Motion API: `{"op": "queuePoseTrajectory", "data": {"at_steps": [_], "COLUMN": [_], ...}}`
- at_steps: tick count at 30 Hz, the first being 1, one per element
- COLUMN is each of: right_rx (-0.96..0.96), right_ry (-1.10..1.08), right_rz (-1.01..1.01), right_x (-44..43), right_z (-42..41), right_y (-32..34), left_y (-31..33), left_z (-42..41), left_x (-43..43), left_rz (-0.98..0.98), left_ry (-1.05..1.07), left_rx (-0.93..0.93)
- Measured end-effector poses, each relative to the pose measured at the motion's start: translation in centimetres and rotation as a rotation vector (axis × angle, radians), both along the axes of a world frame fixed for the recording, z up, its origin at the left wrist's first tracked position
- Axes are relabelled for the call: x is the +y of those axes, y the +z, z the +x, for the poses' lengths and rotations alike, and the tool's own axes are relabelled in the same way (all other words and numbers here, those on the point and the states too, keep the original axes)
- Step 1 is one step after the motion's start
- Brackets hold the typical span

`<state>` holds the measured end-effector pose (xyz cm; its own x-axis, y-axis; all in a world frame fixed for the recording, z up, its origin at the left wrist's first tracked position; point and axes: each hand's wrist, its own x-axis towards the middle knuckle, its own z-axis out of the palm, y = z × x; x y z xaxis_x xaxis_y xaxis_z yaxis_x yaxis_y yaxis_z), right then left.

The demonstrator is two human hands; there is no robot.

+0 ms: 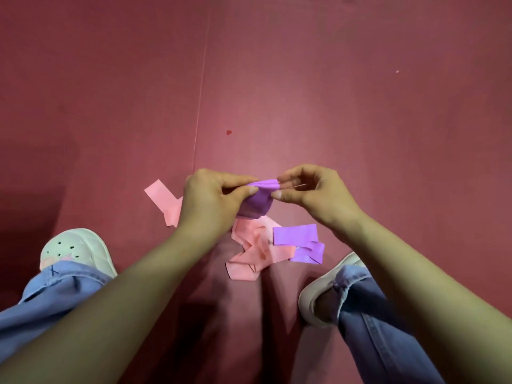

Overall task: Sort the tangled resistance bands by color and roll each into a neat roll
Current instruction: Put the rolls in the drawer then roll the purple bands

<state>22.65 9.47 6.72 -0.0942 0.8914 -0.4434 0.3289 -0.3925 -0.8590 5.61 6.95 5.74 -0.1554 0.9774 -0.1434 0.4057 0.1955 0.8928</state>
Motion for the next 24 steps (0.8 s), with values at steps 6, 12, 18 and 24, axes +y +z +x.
{"op": "queuePoseTrajectory", "data": {"at_steps": [6, 12, 18, 24], "right_rx": [-0.226, -0.429, -0.873, -1.023], "right_ry": [-0.212, -0.109, 0.339, 0.552], "right_rz": [-0.292, -0.446, -0.163, -0.054], "right_x": [0.1, -1.6, -2.5, -3.3], "right_z": [3.4, 6.5, 5.2, 3.6], "right_y": [-11.0, -20.3, -23.7, -24.2], "left_y": [-6.6, -11.7, -12.9, -12.9], "left_z": [2.1, 3.0, 3.0, 2.9], "left_x": [-0.5, -0.9, -0.8, -1.1], "left_rz": [-0.134, -0.241, -0.319, -0.309], "left_ry": [0.085, 0.056, 0.100, 0.088], "left_rx": [-0.026, -0.001, -0.034, -0.026]}}
